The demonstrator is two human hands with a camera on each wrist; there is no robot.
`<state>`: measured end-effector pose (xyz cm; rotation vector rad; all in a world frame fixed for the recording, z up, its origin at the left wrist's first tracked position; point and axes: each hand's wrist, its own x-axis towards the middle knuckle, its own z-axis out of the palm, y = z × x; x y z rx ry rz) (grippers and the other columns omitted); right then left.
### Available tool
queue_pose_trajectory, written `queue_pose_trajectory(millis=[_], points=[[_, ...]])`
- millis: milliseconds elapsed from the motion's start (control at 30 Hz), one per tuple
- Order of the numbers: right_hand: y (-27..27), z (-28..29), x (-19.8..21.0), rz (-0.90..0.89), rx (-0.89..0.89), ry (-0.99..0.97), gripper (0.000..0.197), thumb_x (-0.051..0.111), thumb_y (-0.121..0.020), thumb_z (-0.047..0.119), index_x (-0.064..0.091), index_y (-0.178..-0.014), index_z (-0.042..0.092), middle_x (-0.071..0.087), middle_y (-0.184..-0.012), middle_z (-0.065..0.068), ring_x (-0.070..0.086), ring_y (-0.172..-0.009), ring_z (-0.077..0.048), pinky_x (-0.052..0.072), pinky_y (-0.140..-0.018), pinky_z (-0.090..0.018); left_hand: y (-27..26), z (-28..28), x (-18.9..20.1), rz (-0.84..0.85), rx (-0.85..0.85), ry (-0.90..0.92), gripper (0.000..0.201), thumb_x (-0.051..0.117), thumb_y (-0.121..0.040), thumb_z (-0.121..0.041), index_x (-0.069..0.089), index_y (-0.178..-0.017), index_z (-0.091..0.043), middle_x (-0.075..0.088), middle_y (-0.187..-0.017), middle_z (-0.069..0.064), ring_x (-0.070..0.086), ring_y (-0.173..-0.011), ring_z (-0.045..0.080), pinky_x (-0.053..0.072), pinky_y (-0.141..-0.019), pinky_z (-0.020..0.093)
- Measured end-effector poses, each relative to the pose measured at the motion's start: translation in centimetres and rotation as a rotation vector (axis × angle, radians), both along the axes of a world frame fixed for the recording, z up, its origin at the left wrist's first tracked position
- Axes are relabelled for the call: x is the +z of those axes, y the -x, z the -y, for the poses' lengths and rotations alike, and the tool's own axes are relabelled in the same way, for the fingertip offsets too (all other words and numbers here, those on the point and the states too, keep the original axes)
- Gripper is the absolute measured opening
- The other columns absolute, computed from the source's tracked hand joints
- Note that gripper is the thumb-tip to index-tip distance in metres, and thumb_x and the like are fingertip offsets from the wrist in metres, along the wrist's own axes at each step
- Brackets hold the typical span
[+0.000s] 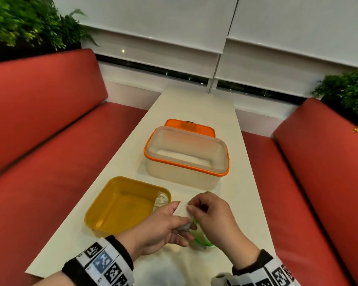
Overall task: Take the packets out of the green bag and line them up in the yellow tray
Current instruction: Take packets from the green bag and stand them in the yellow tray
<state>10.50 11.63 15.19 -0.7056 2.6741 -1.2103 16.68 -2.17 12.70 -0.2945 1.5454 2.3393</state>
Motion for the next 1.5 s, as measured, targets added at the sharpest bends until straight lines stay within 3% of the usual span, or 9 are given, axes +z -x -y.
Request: queue_pose_trajectory(millis=[100,267,367,533,667,767,967,1267,1500], points=[[-0.7,1.2,-0.5,-0.021,0.072,-0.105,0.023,0.066,-0.084,0.019,0.058,-0.067,0.032,0.062,-0.075,0.009,0.057,-0.072,-0.007,0.046,-0.068,-0.022,-1.0,1.5,-0.3,0.013,0.015,0.070,0.023,0.051,-0.093,-0.001,0.053,-0.112,-0.014,0.064,-0.086,0.012,0.063,-0.067,0.022,0.051,-0.052,0.024],[-1.5,4.4,0.0,-0.149,0.241,-0.188,0.009,0.059,-0.088,0.018,0.068,-0.089,0.017,0.066,-0.089,0.004,0.056,-0.081,-0.010,0.044,-0.074,-0.021,-1.9,4.5,-0.8,0.018,0.125,0.213,0.017,0.055,-0.092,-0.004,0.058,-0.108,-0.008,0.066,-0.085,0.010,0.063,-0.062,0.018,0.050,-0.052,0.024],[-1.5,6.3,0.3,-0.238,0.280,-0.207,0.013,0.057,-0.089,0.021,0.067,-0.097,0.018,0.067,-0.097,0.001,0.059,-0.090,-0.017,0.047,-0.080,-0.031,-2.3,6.4,-1.0,0.007,0.219,0.263,0.014,0.054,-0.095,-0.013,0.059,-0.107,-0.010,0.067,-0.087,0.010,0.065,-0.064,0.016,0.052,-0.053,0.024],[-0.6,8.5,0.3,-0.315,0.341,-0.412,0.012,0.056,-0.087,0.021,0.065,-0.095,0.019,0.066,-0.095,0.000,0.056,-0.091,-0.023,0.045,-0.078,-0.032,-2.9,9.5,-1.5,0.057,0.394,0.235,0.019,0.042,-0.100,-0.022,0.055,-0.108,-0.011,0.066,-0.093,0.014,0.065,-0.061,0.018,0.050,-0.048,0.023],[-0.4,9.4,-0.6,-0.282,0.404,-0.634,0.013,0.055,-0.087,0.028,0.062,-0.094,0.020,0.065,-0.090,-0.001,0.054,-0.089,-0.024,0.033,-0.080,-0.032,-3.5,10.5,-2.5,0.091,0.395,0.206,0.019,0.040,-0.101,-0.021,0.054,-0.109,-0.010,0.065,-0.092,0.015,0.064,-0.058,0.017,0.051,-0.048,0.022],[-0.3,9.8,-1.9,-0.256,0.413,-0.735,0.011,0.050,-0.090,0.023,0.061,-0.091,0.022,0.056,-0.081,0.002,0.048,-0.083,-0.022,0.032,-0.089,-0.037,-3.9,10.8,-3.0,0.110,0.371,0.203,0.020,0.042,-0.100,-0.021,0.053,-0.113,-0.010,0.065,-0.094,0.015,0.064,-0.061,0.018,0.050,-0.050,0.022],[0.1,10.4,-3.5,-0.310,0.423,-0.942,0.011,0.054,-0.087,0.021,0.064,-0.093,0.021,0.063,-0.090,-0.001,0.045,-0.100,-0.024,0.025,-0.091,-0.043,-4.0,10.9,-3.0,0.113,0.348,0.207,0.020,0.044,-0.099,-0.020,0.052,-0.116,-0.011,0.064,-0.093,0.015,0.063,-0.064,0.019,0.050,-0.051,0.022],[0.3,10.6,-3.6,-0.418,0.428,-0.972,0.017,0.055,-0.088,0.027,0.064,-0.100,0.020,0.065,-0.101,-0.001,0.045,-0.104,-0.025,0.022,-0.099,-0.046,-4.0,11.0,-3.0,0.102,0.333,0.199,0.023,0.042,-0.100,-0.021,0.051,-0.119,-0.012,0.066,-0.096,0.016,0.066,-0.071,0.021,0.052,-0.056,0.026],[0.5,10.0,-3.0,-0.383,0.366,-0.906,0.025,0.055,-0.085,0.026,0.061,-0.108,0.022,0.061,-0.105,0.000,0.045,-0.107,-0.024,0.023,-0.096,-0.044,-3.7,10.6,-2.8,0.072,0.310,0.261,0.017,0.044,-0.099,-0.018,0.057,-0.110,-0.017,0.067,-0.103,0.010,0.067,-0.095,0.020,0.056,-0.074,0.029]])
